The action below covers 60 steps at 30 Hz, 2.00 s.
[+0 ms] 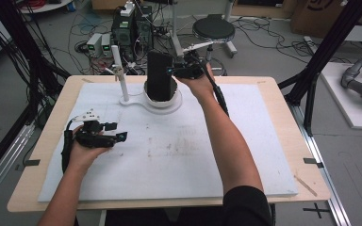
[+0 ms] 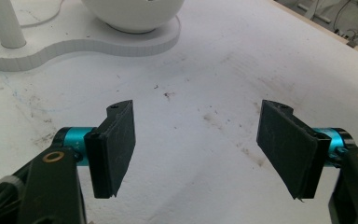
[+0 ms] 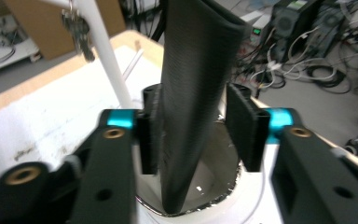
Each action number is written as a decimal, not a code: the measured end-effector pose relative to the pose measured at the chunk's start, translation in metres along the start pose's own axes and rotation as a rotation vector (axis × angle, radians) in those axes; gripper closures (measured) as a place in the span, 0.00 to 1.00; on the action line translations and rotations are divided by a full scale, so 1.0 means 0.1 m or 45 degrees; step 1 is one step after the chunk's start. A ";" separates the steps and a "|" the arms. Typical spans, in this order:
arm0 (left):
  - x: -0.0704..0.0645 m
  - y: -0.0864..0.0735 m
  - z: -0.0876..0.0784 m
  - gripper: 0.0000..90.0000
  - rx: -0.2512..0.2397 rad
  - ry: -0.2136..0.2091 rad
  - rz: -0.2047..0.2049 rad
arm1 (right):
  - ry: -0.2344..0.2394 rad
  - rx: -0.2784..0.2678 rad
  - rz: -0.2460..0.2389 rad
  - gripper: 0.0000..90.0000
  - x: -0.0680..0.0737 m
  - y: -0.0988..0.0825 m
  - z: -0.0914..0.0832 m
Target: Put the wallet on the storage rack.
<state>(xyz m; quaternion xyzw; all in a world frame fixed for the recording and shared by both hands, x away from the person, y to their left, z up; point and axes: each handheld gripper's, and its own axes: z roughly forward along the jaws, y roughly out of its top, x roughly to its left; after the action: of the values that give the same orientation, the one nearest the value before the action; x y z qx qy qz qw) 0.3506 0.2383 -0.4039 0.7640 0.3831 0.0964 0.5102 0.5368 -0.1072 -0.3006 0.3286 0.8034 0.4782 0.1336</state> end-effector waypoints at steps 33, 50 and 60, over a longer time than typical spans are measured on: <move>-0.15 0.04 0.07 0.18 -0.065 -0.040 0.044 | 0.036 -0.194 0.052 0.23 0.38 -1.36 -1.70; -0.22 -0.01 0.11 0.12 -0.054 -0.063 0.081 | -0.038 -0.090 0.124 0.19 0.28 -2.11 -1.66; -0.23 -0.02 0.07 0.12 -0.057 -0.068 0.094 | -0.066 -0.092 0.147 0.20 0.22 -2.16 -1.66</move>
<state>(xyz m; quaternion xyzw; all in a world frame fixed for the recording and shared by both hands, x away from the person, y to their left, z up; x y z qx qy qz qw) 0.3378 0.2183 -0.4035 0.7684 0.3385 0.1034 0.5333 0.3460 -0.2767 -0.3988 0.3815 0.7616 0.5053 0.1383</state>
